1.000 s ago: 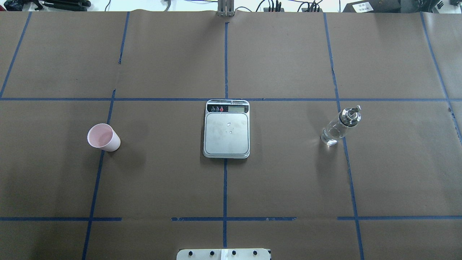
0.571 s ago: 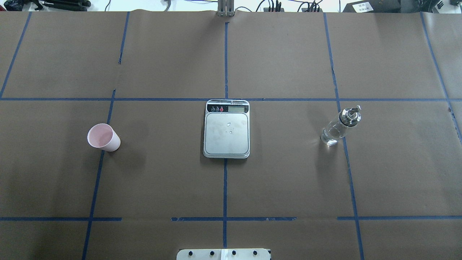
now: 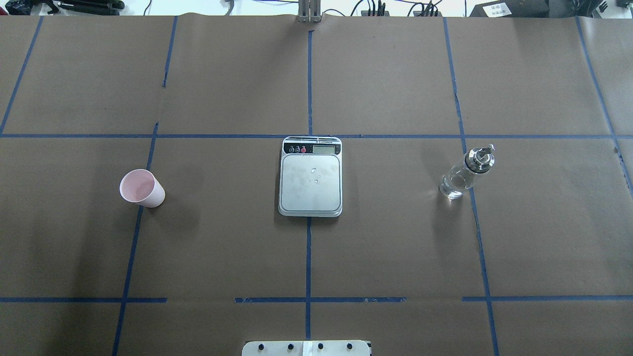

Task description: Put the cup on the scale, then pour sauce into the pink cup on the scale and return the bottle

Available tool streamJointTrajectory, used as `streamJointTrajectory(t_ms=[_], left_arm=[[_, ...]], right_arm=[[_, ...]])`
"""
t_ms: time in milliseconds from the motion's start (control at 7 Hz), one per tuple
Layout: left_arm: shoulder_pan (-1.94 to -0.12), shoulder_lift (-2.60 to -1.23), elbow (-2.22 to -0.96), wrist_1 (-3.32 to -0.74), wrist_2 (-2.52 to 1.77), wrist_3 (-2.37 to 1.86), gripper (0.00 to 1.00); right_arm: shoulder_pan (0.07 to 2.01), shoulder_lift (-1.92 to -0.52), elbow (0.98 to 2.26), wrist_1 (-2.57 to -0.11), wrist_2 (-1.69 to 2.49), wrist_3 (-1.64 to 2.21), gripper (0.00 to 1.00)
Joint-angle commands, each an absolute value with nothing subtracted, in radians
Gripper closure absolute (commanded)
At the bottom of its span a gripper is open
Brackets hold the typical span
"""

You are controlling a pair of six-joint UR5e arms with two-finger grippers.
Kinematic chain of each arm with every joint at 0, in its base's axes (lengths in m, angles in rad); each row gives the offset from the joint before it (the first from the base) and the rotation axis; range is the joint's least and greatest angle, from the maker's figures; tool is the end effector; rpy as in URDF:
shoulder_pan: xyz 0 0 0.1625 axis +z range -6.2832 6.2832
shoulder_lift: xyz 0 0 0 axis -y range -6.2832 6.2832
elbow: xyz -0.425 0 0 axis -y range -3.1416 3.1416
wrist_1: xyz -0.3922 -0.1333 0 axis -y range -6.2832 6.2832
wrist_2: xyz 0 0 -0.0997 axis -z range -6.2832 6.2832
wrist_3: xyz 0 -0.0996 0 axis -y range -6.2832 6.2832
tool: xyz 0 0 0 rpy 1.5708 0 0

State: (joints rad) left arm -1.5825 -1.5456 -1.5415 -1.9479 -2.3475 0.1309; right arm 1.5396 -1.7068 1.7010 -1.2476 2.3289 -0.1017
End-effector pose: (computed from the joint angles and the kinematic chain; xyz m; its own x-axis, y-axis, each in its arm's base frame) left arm -0.0693 -0.4972 0.6445 0.7111 0.3358 -0.6177 -0.0824 0.9123 0.4011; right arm 0.0507 -0.4537 0.6234 0.7124 -0.3323 0.6181 0.1025 0.9206 0.3768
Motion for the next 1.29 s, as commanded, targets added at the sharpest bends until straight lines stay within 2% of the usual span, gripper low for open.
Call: streamJointTrajectory(t_ms=[0,143,429,714,1143], left_arm=[[-1.58,-1.578,-1.531,-2.235,-2.349,0.124,0.0],[-1.58,-1.619,-1.532,-2.27,-2.356,0.083,0.0],[-1.577,-1.615,-1.545,-2.339,-2.442,0.041,0.0],[-1.42,-1.585,-1.546,-2.43,-2.509,-0.158,0.0],[-1.173,-1.502,-1.768,-2.424,-2.188,-0.627,0.02]], right_arm=[[1.54,-1.68,1.689,-1.167,2.338,0.024,0.0],[1.54,-1.68,1.684,-1.137,2.347,0.046,0.0],[1.539,-1.678,1.699,-1.115,2.381,0.064,0.0],[1.539,-1.69,1.674,-1.054,2.382,0.069,0.0],[1.539,-1.695,1.672,-1.054,2.381,0.071,0.0]])
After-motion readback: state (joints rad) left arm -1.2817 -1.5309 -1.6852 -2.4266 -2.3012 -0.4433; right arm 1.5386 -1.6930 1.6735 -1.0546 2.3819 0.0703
